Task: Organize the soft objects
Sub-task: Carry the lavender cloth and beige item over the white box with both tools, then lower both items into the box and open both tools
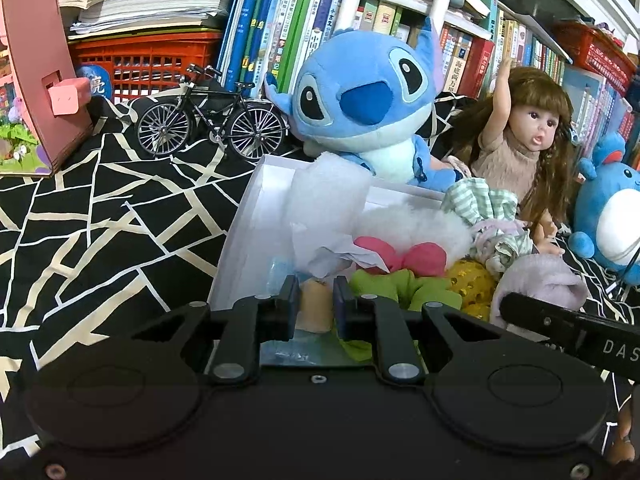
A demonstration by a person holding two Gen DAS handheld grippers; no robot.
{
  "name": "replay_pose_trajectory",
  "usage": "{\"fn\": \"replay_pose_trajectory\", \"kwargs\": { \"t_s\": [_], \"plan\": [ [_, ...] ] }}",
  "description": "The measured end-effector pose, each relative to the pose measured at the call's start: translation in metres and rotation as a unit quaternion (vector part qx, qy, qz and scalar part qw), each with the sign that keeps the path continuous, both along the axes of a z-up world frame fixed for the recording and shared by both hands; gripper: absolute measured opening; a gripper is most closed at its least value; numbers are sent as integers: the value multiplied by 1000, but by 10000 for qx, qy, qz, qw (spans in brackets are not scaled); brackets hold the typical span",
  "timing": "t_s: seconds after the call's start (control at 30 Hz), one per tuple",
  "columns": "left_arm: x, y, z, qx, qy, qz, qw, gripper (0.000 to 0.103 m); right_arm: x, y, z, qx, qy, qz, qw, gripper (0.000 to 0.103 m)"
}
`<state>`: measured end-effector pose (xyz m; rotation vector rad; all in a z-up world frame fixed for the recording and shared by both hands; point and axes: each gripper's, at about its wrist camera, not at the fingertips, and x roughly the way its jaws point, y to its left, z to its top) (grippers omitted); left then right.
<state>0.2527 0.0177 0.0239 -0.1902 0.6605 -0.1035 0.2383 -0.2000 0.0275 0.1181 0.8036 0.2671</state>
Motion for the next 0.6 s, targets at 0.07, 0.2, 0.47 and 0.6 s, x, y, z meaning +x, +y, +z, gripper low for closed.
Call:
{"fn": "replay_pose_trajectory", "kwargs": {
  "t_s": [0.07, 0.2, 0.47, 0.6],
  "plan": [
    [0, 0, 0, -2, 7, -9, 10000, 18, 0, 0, 0, 4, 13, -2, 10000, 53],
    [-1, 0, 1, -12, 21, -32, 10000, 21, 0, 0, 0, 8, 32, -14, 10000, 54],
    [-4, 0, 2, 38, -5, 11, 10000, 35, -1, -2, 0, 62, 64, -35, 10000, 59],
    [-4, 2, 2, 43, -3, 31, 10000, 38, -1, -2, 0, 89, 66, -46, 9999, 61]
  ]
}}
